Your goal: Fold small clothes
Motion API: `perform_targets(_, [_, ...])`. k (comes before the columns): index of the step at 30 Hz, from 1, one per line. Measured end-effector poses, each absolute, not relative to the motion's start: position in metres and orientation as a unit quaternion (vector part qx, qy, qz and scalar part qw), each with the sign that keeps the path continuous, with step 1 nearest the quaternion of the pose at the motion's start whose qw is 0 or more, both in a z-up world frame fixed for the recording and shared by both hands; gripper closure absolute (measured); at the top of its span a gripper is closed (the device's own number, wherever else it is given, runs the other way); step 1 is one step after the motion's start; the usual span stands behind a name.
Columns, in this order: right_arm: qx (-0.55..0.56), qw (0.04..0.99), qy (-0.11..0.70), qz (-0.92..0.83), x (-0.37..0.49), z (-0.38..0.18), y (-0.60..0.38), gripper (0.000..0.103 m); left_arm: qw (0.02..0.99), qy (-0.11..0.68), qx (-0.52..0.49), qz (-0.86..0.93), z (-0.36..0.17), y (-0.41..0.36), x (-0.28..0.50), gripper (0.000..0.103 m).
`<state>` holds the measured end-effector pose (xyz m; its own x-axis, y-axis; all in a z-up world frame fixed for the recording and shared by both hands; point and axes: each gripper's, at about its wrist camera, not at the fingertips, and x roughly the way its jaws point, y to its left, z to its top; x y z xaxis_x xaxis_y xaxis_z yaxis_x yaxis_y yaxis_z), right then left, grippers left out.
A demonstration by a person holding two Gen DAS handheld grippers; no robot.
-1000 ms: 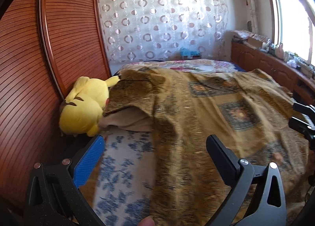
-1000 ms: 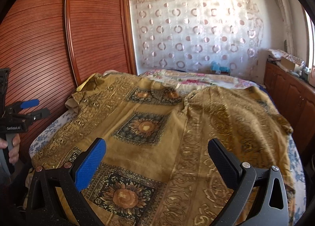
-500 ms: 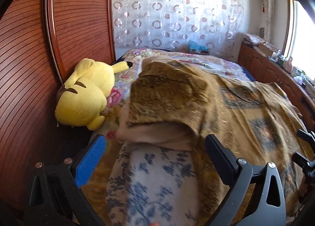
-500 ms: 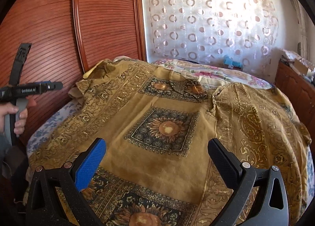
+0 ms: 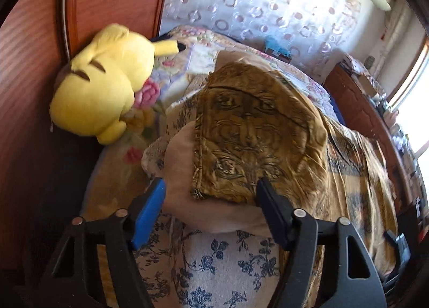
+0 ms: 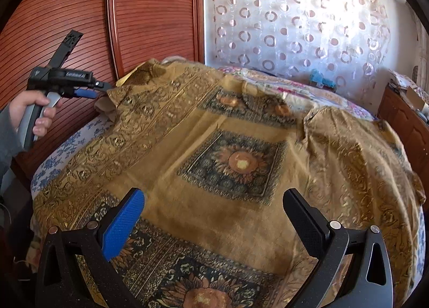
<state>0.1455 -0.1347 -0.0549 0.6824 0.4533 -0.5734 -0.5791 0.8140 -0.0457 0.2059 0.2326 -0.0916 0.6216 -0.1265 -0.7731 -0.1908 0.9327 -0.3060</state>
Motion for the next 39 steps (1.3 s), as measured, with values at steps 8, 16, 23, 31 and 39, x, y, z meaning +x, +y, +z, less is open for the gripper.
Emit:
perform_targets(8, [-0.118, 0.907, 0.283, 0.288, 0.146, -0.058, -0.130, 0.000, 0.883, 0.433, -0.182, 0.015, -0.095, 0.231, 0.209, 0.060])
perform_targets(16, [-0.108, 0.910, 0.278, 0.287, 0.146, -0.060, -0.133, 0.000, 0.898, 0.423, -0.116, 0.010, -0.076, 0.218, 0.213, 0.095])
perform_targets(23, [-0.100, 0.910, 0.280, 0.288, 0.145, -0.060, -0.136, 0.000, 0.910, 0.406, -0.083, -0.001, -0.051, 0.211, 0.213, 0.095])
perform_targets(31, [-0.089, 0.910, 0.283, 0.289, 0.148, -0.059, -0.141, 0.000, 0.921, 0.379, -0.064, -0.067, -0.020, 0.167, 0.214, 0.096])
perform_targets(39, [-0.062, 0.914, 0.288, 0.279, 0.151, -0.057, -0.156, 0.000, 0.910, 0.374, 0.022, -0.175, -0.001, 0.063, 0.197, 0.096])
